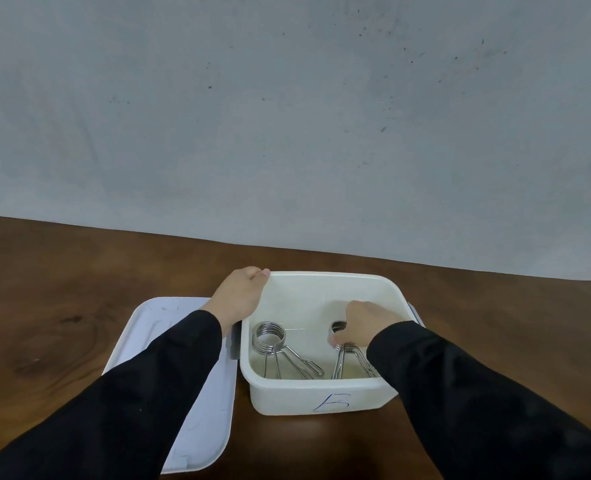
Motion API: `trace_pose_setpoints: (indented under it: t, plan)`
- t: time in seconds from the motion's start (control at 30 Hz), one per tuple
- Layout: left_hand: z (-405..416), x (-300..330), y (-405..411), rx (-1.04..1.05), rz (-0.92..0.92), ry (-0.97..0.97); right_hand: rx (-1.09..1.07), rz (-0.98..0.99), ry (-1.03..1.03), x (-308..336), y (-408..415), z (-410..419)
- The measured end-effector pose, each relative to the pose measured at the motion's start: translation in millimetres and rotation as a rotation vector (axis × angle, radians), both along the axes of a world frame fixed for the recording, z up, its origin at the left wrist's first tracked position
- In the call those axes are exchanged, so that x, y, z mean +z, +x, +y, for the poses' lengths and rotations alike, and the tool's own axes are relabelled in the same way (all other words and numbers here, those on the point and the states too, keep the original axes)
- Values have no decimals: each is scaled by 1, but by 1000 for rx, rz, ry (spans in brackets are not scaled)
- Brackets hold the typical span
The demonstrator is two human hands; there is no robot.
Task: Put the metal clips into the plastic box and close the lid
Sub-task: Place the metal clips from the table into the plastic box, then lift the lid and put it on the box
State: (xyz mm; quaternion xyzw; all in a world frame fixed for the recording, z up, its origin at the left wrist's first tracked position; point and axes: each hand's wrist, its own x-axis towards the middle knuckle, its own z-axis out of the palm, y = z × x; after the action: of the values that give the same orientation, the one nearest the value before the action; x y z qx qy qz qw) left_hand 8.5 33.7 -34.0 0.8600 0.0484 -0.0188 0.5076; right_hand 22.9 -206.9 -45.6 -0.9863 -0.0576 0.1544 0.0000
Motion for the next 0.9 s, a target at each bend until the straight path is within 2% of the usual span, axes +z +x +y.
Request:
trace_pose_setpoints:
  t: [0.17,0.3,0.4,0.53,0.6,0.67,0.7,0.8,0.9]
  plan:
    - [0,1,0,-1,19,-8,-9,-113,72,28,3,-10]
    - [2,-2,-2,45,21,-98,2,-359,392,55,-18,-12]
    - [4,-5,-10,183,-41,-159,82,-505,550,65,-47,-6]
    - [15,-18,-35,414,-199,-109,189,-550,615,63,-77,5]
    - [22,-30,-58,478,-222,-61,232,-565,675,58,-93,12]
    - [28,-46,-90,460,-200,67,299,-578,761,53,-111,18]
    - [30,-57,-107,410,-197,194,335,-586,800,49,-122,21]
    - [30,-84,-156,153,-274,607,434,-582,916,26,-154,32]
    - [27,-101,-189,-91,-256,792,446,-482,935,-19,-179,42]
